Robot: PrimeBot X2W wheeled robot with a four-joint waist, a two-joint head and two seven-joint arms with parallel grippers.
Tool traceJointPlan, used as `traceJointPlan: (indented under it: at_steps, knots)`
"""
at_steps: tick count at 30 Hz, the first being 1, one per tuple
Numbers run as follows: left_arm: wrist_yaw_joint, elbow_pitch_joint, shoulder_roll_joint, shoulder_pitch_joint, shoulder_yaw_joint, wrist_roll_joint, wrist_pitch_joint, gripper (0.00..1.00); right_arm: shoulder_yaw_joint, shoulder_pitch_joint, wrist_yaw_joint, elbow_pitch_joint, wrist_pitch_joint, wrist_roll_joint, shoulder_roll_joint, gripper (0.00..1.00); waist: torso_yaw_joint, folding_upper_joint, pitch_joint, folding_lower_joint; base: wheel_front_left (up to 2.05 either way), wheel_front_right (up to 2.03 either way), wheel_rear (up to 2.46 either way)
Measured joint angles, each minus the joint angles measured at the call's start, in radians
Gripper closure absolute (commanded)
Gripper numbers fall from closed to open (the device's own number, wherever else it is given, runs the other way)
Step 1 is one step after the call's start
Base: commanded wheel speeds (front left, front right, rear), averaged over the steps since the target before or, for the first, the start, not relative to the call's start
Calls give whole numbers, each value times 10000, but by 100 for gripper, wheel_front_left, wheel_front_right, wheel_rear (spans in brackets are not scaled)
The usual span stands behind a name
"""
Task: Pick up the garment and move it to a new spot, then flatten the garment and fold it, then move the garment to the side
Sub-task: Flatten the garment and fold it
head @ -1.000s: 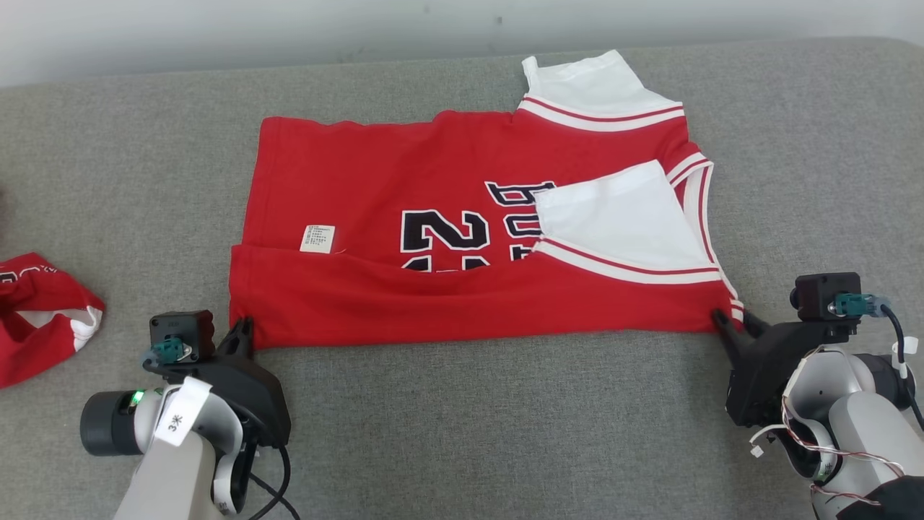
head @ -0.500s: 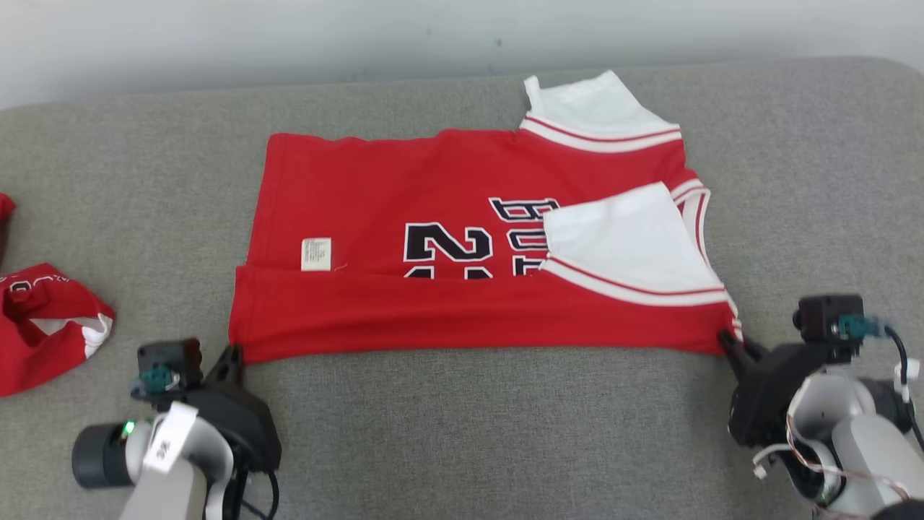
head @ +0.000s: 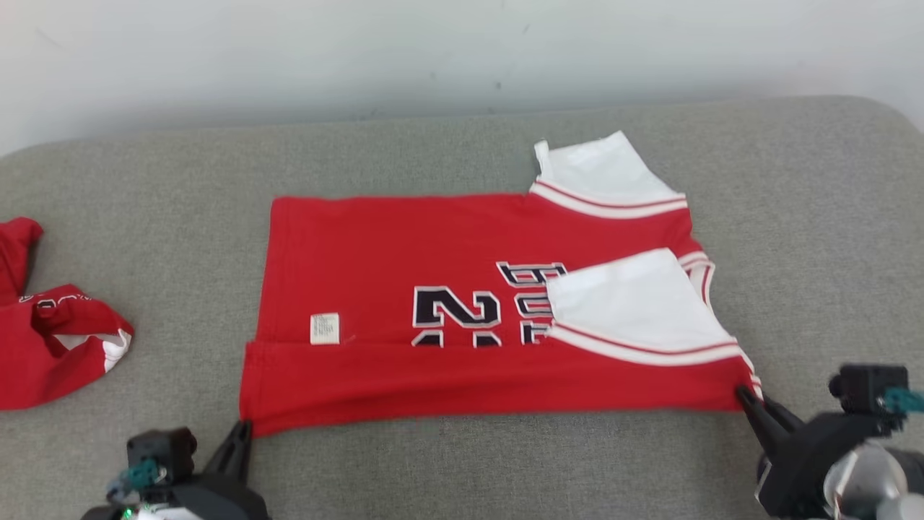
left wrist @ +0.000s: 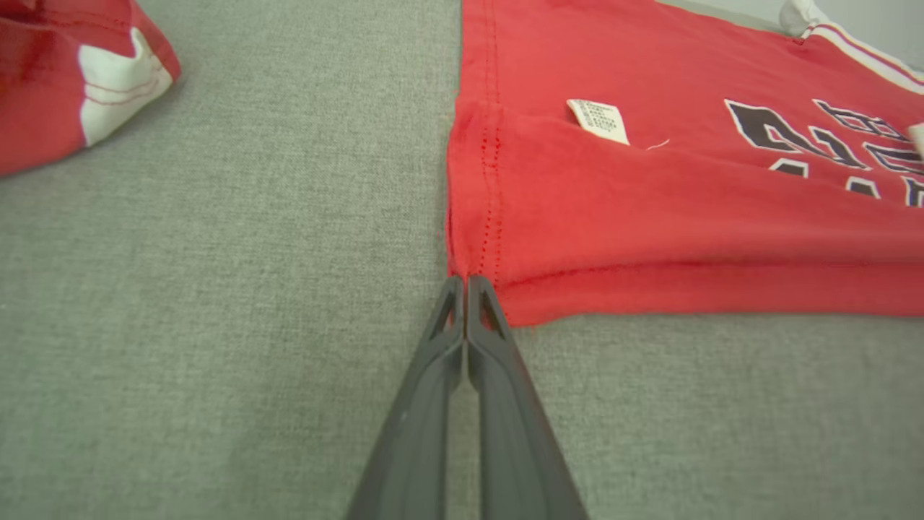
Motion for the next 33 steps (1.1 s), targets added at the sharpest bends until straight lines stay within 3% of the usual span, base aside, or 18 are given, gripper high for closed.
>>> traceJointPlan:
  at_steps: [2, 8, 23, 33]
  knots:
    - [-215, -276, 138, 291, -94, -6, 121, 100, -104, 463, -6, -374, 173, 153, -27, 100, -8, 0, -87, 0, 0, 0, 0]
    - [-318, -1174, 263, 1290, -86, -188, 479, 100, -297, 1793, -73, -1626, 619, 694, 29, 100, 3, 0, -214, 0, 0, 0, 0]
    - [-332, -3425, 635, 2699, 215, -830, 1797, 100, -1081, 3465, -936, -3875, 1561, 1335, 130, 100, 56, 0, -244, 0, 0, 0, 0]
    - [-222, -4322, 644, 3262, 203, -1204, 2723, 100, -1381, 4066, -1225, -4686, 2100, 1572, 174, 100, 52, 0, -64, 0, 0, 0, 0]
